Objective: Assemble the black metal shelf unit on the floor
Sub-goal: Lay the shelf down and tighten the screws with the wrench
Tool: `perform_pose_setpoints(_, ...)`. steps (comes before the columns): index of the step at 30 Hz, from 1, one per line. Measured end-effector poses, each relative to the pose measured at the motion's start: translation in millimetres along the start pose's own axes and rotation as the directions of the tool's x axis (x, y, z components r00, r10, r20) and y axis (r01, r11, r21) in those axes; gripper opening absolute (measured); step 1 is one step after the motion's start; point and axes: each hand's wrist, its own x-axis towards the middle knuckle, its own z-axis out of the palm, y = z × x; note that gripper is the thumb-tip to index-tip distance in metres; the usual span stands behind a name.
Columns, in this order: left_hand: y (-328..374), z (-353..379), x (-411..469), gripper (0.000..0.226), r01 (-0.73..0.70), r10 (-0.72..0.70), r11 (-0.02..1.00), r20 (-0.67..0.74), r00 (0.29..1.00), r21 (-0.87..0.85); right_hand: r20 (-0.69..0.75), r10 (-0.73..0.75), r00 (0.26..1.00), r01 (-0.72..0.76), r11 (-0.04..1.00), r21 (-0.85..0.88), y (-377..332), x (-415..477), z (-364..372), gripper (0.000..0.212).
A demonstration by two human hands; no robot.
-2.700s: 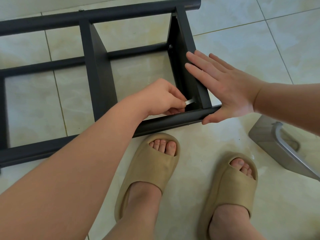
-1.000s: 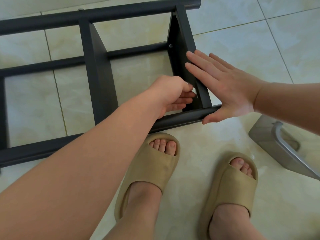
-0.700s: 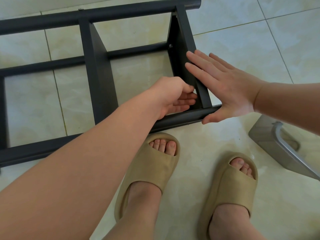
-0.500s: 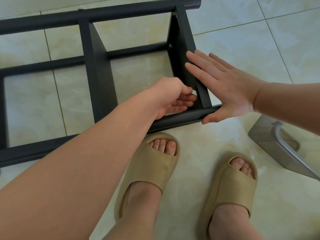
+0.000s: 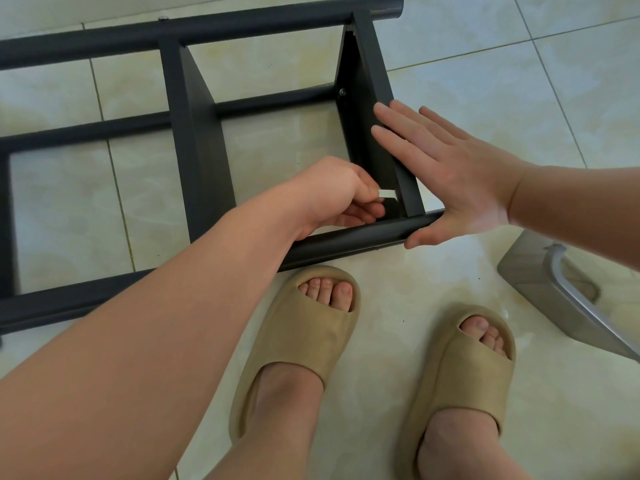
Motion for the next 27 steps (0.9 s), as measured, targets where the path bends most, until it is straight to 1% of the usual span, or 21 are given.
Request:
perform_pose_setpoints(9,1.5,-0.8,-5.4,0.019,-0.02,0.013,0.984,0.044,0.999,0.175,-0.002,0.0,1.0,0.0,1.0,-0.01,-0.5,-0.1,-0.6,0.13)
perform_pose_setpoints(13,2.6,-1.0,-6.4,0.019,-0.041,0.024,0.964,0.069,0.997,0.263,0.0,0.002,1.0,-0.002,1.0,-0.002,-0.2,-0.3,-0.4,0.13)
perform_pose_setpoints(21,1.6,0.7,-8.3,0.016,-0.082,0.058,0.906,0.071,0.996,0.415,0.002,0.001,1.0,-0.001,1.0,-0.002,-0.3,-0.6,-0.2,0.13)
perform_pose_setpoints(24,2.2,0.2,-7.6,0.018,-0.092,0.061,0.896,0.084,0.995,0.435,0.004,0.0,1.0,0.0,1.0,-0.003,-0.5,-0.8,-0.6,0.13)
perform_pose_setpoints(27,1.5,-3.2,-6.8,0.013,-0.08,0.053,0.914,0.078,0.996,0.399,0.005,0.001,1.0,-0.001,1.0,-0.004,-0.9,-0.3,-1.0,0.13)
